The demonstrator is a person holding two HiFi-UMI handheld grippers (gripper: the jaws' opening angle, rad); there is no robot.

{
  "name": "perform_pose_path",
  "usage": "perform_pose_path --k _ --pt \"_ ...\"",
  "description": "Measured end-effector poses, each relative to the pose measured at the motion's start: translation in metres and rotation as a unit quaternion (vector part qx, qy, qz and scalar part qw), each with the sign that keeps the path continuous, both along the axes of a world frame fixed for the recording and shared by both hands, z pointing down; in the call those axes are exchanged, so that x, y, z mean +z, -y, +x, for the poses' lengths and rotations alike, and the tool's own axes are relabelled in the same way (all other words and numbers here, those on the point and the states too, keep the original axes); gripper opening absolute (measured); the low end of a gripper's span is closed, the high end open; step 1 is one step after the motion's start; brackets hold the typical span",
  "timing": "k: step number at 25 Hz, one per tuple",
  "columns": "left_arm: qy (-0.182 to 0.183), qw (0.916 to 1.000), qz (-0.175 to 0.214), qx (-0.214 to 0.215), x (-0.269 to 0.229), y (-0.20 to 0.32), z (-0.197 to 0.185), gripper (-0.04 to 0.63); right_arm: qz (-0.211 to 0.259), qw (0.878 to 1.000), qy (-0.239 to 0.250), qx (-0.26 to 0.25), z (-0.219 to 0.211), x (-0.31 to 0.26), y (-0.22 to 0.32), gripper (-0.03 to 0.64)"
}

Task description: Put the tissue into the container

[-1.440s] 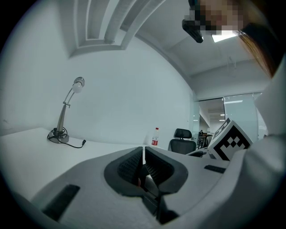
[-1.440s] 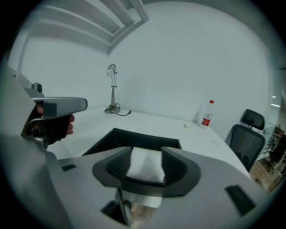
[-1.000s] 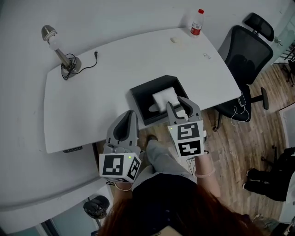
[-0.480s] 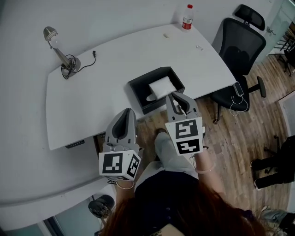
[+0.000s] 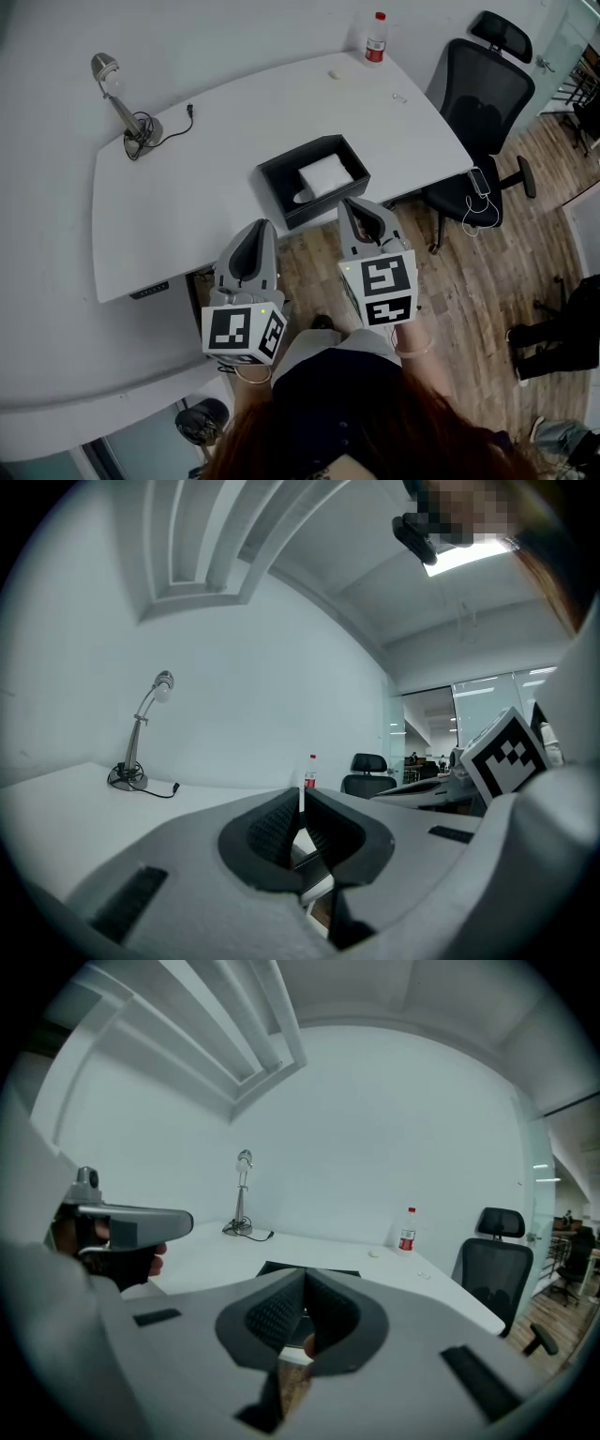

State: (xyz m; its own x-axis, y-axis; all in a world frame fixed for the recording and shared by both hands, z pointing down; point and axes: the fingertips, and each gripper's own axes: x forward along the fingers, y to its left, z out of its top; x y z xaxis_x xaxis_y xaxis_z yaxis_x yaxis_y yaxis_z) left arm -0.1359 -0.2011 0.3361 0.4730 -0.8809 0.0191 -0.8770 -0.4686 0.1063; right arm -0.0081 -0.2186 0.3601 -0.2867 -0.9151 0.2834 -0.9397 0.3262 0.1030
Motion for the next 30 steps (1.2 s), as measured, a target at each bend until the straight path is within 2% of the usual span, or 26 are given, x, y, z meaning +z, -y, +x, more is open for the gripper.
perform_pose_path --k 5,12,18,30 --pt "0.004 0.9999 0.001 -0.011 -0.003 -0.010 0.008 0.038 0.026 0.998 0.036 -0.037 0.000 -0.018 -0.015 0.020" --pt "0.009 0.9996 0.002 -0.027 -0.007 -0.035 0.027 0.038 0.042 0.998 0.033 -0.043 0.021 -0.029 -0.034 0.020" --pt "0.015 0.9988 0.005 -0.047 -0.010 -0.061 0.039 0.038 0.048 0.995 0.047 -0.067 0.031 -0.037 -0.054 0.020" --pt "0.027 0.9966 0.008 -0.078 -0.013 -0.114 0.060 0.038 0.070 0.991 0.038 -0.109 0.048 -0.045 -0.103 0.020"
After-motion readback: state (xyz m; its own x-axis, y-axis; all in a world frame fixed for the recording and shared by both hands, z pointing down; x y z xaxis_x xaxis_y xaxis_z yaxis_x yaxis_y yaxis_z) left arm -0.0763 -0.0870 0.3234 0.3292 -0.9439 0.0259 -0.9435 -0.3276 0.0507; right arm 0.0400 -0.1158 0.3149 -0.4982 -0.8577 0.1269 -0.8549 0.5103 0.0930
